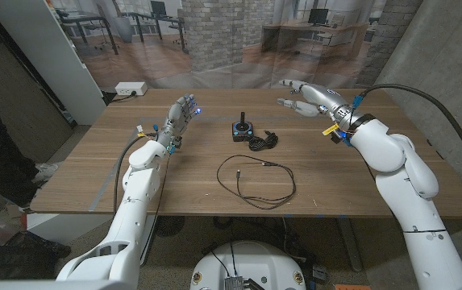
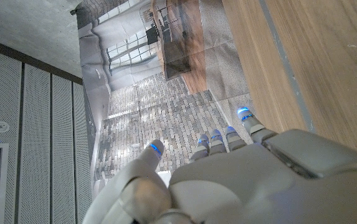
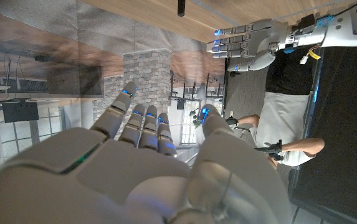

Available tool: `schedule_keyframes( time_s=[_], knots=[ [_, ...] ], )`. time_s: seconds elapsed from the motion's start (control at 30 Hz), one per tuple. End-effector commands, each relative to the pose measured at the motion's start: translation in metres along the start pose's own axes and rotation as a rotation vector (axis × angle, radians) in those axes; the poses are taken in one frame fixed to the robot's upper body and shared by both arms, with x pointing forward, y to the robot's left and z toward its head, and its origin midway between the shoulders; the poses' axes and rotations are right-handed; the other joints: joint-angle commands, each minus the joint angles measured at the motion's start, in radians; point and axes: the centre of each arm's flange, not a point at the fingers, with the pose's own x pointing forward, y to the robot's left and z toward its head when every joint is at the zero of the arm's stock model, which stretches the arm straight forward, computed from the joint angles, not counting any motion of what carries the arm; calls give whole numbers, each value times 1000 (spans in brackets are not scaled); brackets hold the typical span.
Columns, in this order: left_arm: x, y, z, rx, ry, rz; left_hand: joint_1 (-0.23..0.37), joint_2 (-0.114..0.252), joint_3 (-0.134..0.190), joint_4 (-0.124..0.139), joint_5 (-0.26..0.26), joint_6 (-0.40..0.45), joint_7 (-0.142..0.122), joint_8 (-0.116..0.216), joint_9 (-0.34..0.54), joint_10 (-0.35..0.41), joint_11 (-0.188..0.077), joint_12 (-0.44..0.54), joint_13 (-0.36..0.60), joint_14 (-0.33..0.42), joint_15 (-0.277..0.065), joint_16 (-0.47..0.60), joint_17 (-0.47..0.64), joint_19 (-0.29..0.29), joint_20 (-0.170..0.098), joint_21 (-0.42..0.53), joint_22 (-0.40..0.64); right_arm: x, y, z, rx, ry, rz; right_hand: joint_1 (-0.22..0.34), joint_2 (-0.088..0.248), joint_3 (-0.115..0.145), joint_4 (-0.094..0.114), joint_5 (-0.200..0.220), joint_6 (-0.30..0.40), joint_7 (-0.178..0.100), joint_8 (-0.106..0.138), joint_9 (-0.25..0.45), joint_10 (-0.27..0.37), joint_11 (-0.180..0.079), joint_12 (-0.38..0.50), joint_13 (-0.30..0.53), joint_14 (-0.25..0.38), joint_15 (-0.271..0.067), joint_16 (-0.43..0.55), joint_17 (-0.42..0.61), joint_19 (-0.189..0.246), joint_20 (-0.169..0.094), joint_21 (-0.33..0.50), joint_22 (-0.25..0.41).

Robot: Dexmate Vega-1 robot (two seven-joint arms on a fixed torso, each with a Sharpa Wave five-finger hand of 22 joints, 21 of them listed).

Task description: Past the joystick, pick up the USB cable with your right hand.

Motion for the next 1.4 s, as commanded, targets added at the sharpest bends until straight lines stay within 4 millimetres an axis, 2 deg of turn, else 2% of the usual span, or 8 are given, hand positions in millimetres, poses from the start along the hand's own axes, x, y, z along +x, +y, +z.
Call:
schedule_keyframes(
  time_s=[0.03,0.73,1.4],
  knots=[
    [-3,-1,1,0,-3,3,-8,76,-2,-1,10,3,-3,5,4,1,1,4,2,1,-2,5,2,6,4,-6,3,2,6,6,-29,-17,60,2,-14,-2,-7,-2,8,1,6,4,13,0,-4,3,11,-1,3,2,8,3,-1,3],
    [-13,-3,2,3,3,0,-8,76,-3,-1,11,3,-3,5,4,1,0,3,2,1,-2,4,2,7,3,-9,3,3,19,15,-58,5,171,-10,-18,-11,2,-2,20,-5,6,5,25,-3,-5,4,23,-2,4,7,12,2,-3,3],
    [-17,1,0,0,7,6,-8,77,-3,-1,11,4,-5,5,4,2,2,3,2,2,-1,4,2,9,4,-12,3,10,29,23,-96,15,237,-1,-12,-7,-1,0,21,-15,4,5,38,-11,-5,4,37,-5,4,5,12,7,-5,3]
  ],
)
